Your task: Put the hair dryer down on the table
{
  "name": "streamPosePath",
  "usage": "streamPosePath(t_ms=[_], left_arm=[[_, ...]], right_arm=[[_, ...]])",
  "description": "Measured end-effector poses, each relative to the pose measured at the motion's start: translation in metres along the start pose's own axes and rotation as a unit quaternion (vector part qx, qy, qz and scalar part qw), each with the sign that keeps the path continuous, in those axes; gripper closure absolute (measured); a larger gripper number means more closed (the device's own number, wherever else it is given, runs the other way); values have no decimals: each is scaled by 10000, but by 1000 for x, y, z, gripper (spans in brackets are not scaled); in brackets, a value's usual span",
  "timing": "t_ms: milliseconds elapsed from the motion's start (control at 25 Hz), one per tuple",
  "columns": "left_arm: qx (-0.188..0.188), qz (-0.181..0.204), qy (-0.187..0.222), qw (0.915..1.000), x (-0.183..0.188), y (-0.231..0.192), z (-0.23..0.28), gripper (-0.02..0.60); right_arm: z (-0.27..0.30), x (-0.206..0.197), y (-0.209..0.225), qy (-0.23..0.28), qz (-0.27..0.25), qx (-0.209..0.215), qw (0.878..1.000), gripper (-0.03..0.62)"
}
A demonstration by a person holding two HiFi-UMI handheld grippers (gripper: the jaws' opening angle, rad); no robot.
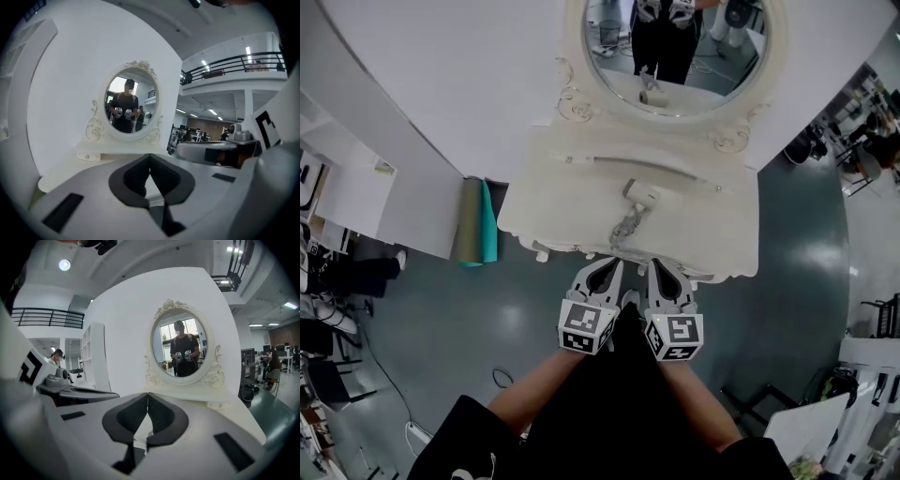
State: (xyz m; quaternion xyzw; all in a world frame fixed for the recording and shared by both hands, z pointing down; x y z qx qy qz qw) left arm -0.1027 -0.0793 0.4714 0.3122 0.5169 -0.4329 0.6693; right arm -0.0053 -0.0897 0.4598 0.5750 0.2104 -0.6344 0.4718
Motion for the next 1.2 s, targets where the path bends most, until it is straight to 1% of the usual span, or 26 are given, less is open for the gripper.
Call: streamPosePath(t_ms=[160, 360, 600, 840, 1040, 1200], left_arm=[[-69, 232, 366, 9990, 15, 7, -15, 566], [-190, 372, 499, 9979, 26, 15, -22, 567], [-253, 201, 592, 9977, 29, 18, -24, 566], [-281, 269, 634, 9972, 31, 23, -29, 566], [-238, 239, 671, 9972, 32, 21, -37, 566], [-224, 131, 706, 9972, 29, 15, -47, 567]], right_arm=[[-10, 3, -10, 64, -267, -149, 9995, 576], [-20, 8, -22, 178, -410, -158, 9989, 576], [-26, 12, -26, 291, -450, -224, 9983, 576], [-34, 12, -29, 340, -483, -267, 9979, 576], [-36, 10, -36, 339, -471, -218, 9981, 576], [-34, 7, -48, 298, -575, -128, 9978, 576]])
Point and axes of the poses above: the fingertips, and each gripper's own axes: z forward along the fingers, y to its right, x out of its top, the point moved 3 cm from there along -z, backward along the fingers, and after that the axes turned 10 degrees about z, right-handed, at the moved point
